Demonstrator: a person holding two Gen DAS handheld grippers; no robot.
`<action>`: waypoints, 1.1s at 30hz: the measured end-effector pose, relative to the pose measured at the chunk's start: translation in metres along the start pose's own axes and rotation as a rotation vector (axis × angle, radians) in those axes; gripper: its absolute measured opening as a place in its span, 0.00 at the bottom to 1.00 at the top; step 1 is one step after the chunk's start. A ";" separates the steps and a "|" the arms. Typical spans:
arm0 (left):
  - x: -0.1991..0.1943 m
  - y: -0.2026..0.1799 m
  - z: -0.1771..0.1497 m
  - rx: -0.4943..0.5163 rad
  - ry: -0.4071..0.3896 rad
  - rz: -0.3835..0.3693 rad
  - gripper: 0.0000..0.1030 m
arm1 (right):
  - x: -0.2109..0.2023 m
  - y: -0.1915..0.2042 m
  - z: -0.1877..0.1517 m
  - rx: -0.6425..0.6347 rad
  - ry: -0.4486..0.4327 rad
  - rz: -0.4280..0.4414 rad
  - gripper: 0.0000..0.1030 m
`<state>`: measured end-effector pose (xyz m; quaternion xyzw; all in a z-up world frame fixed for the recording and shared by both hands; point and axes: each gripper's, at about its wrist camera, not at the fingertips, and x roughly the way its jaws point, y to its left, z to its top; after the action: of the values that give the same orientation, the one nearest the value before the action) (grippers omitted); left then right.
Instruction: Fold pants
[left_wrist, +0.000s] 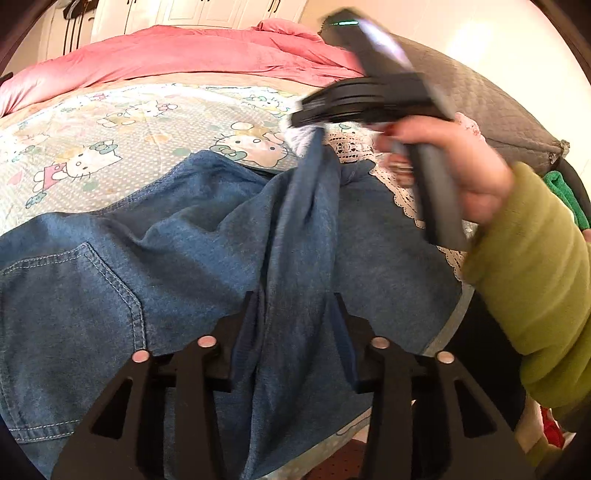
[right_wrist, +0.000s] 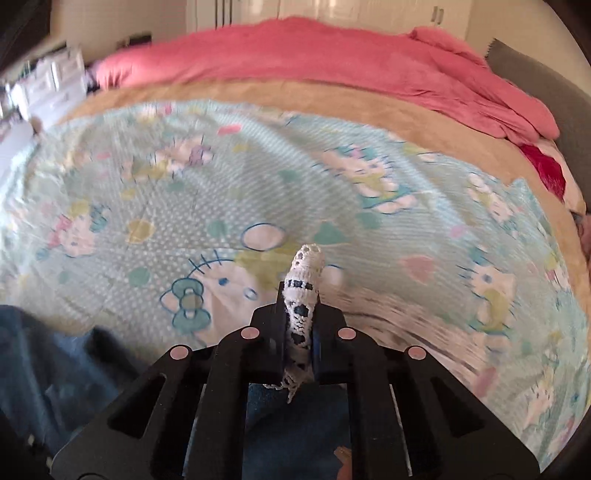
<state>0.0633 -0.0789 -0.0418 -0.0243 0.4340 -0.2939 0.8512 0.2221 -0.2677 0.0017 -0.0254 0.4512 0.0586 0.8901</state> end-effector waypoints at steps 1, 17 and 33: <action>0.000 0.000 0.000 0.004 -0.003 0.005 0.44 | -0.017 -0.015 -0.006 0.046 -0.019 0.034 0.04; -0.030 -0.021 -0.007 0.178 -0.027 0.020 0.02 | -0.146 -0.101 -0.145 0.356 -0.032 0.181 0.04; -0.020 -0.036 -0.031 0.243 0.073 0.011 0.02 | -0.139 -0.122 -0.217 0.496 0.062 0.173 0.08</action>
<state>0.0132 -0.0918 -0.0361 0.0921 0.4260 -0.3405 0.8331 -0.0177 -0.4211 -0.0159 0.2307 0.4793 0.0215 0.8465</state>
